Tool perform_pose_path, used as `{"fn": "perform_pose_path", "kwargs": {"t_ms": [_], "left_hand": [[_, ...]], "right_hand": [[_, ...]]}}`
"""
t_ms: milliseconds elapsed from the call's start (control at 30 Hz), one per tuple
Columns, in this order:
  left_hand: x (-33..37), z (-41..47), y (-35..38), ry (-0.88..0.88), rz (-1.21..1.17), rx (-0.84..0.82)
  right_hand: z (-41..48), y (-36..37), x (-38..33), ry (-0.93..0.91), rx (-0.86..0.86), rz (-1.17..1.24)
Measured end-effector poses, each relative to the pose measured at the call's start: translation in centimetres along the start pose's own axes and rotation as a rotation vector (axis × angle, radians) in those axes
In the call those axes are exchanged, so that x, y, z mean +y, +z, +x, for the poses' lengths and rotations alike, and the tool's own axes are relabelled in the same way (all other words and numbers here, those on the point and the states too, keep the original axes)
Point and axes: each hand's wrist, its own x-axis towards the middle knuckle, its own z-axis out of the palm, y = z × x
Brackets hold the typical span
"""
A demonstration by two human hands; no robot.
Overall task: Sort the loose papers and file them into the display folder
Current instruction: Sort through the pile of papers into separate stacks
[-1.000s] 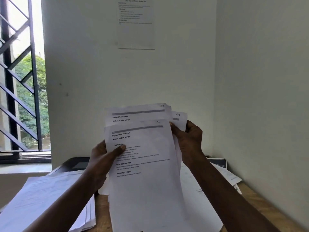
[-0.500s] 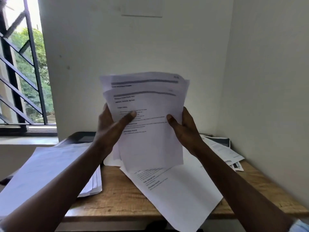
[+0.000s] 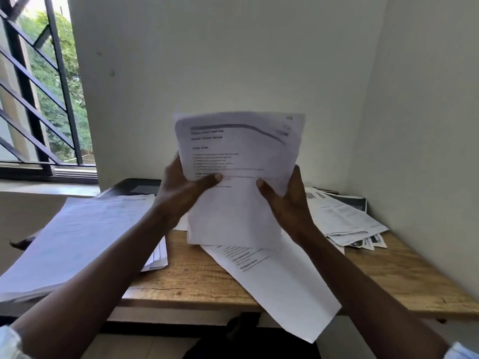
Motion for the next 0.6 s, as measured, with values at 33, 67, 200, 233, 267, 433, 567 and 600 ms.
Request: {"fn": "perform_pose_path", "kwargs": {"t_ms": [33, 67, 200, 233, 267, 433, 567, 600], "left_hand": [[-0.4, -0.3, 0.1, -0.010, 0.017, 0.040], [-0.5, -0.3, 0.1, -0.005, 0.012, 0.112], [0.9, 1.8, -1.5, 0.014, -0.057, 0.408], [1.3, 2.1, -2.2, 0.014, -0.057, 0.452], [1.3, 2.3, -3.0, 0.010, -0.061, 0.479], [-1.1, 0.7, -4.9, -0.187, -0.151, 0.534], [-2.5, -1.2, -4.0, -0.356, -0.221, 0.558], [-2.8, -1.4, -3.9, -0.380, -0.241, 0.560]], "right_hand": [[-0.1, 0.2, 0.6, 0.037, -0.041, 0.013], [0.1, 0.2, 0.7, 0.083, -0.058, 0.040], [3.0, -1.5, 2.1, 0.209, 0.003, -0.260], [3.0, -2.1, 2.8, 0.233, -0.056, -0.457], [2.6, -2.4, 3.6, 0.267, -0.153, -0.627], [-0.8, -2.0, 6.9, 0.313, -0.424, -1.176], [-1.0, -1.6, 8.0, 0.209, -0.323, -1.248], [-1.0, -1.7, 8.2, 0.205, -0.313, -1.226]]}}
